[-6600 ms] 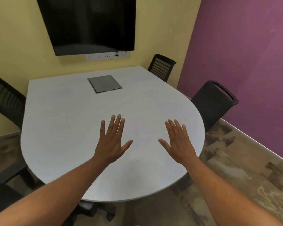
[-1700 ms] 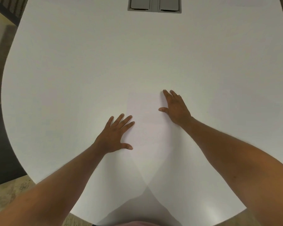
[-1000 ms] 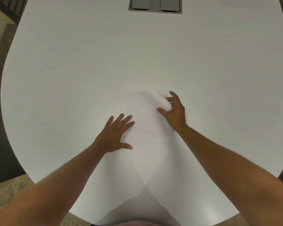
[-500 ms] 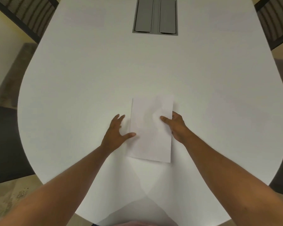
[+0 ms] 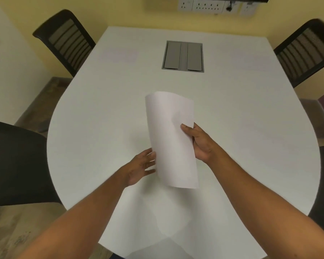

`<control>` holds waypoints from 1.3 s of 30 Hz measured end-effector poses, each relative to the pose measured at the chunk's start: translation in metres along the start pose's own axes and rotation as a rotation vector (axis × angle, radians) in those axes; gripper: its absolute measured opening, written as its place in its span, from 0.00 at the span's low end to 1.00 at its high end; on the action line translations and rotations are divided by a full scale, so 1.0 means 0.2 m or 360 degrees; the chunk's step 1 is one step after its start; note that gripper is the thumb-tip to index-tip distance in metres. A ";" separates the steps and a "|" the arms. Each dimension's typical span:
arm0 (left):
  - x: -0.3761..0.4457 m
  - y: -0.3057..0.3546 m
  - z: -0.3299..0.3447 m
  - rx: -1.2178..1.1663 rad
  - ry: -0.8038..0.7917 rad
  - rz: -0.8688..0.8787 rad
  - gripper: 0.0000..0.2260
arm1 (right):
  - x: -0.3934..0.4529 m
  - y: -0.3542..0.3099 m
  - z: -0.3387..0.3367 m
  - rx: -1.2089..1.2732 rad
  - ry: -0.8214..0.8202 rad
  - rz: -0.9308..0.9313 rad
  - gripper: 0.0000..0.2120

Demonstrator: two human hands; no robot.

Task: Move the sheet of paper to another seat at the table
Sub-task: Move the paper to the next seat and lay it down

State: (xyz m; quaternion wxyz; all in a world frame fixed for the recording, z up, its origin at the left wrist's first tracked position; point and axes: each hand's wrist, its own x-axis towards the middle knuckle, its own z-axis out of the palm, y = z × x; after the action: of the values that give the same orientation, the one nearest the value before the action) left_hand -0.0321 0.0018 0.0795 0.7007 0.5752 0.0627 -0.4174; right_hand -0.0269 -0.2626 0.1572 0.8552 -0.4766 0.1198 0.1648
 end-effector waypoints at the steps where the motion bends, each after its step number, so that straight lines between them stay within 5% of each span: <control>1: -0.03 0.01 0.00 -0.0011 -0.0053 0.0043 0.39 | -0.02 -0.01 0.03 -0.0014 0.0001 -0.0019 0.20; 5: -0.16 0.10 -0.06 -0.0015 -0.0080 0.0107 0.22 | -0.08 -0.04 0.12 -0.0105 0.0075 -0.0095 0.20; 15: -0.63 0.32 -0.75 0.0815 0.0339 0.0480 0.11 | -0.08 0.30 0.67 -0.0724 0.0753 -0.0275 0.14; 25: -0.89 0.59 -1.40 0.1152 0.0311 0.0450 0.16 | 0.12 0.61 1.24 -0.0624 0.0934 -0.0392 0.12; 39: -0.53 0.87 -1.96 0.1283 0.0375 0.0235 0.18 | 0.76 0.76 1.39 -0.0390 0.1031 -0.0266 0.15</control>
State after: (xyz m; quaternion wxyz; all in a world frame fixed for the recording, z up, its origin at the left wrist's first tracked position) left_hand 0.1679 0.3914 0.1410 0.4358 0.8498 -0.0672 -0.2887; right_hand 0.0644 0.0755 0.1278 0.7198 -0.6113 0.3246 -0.0523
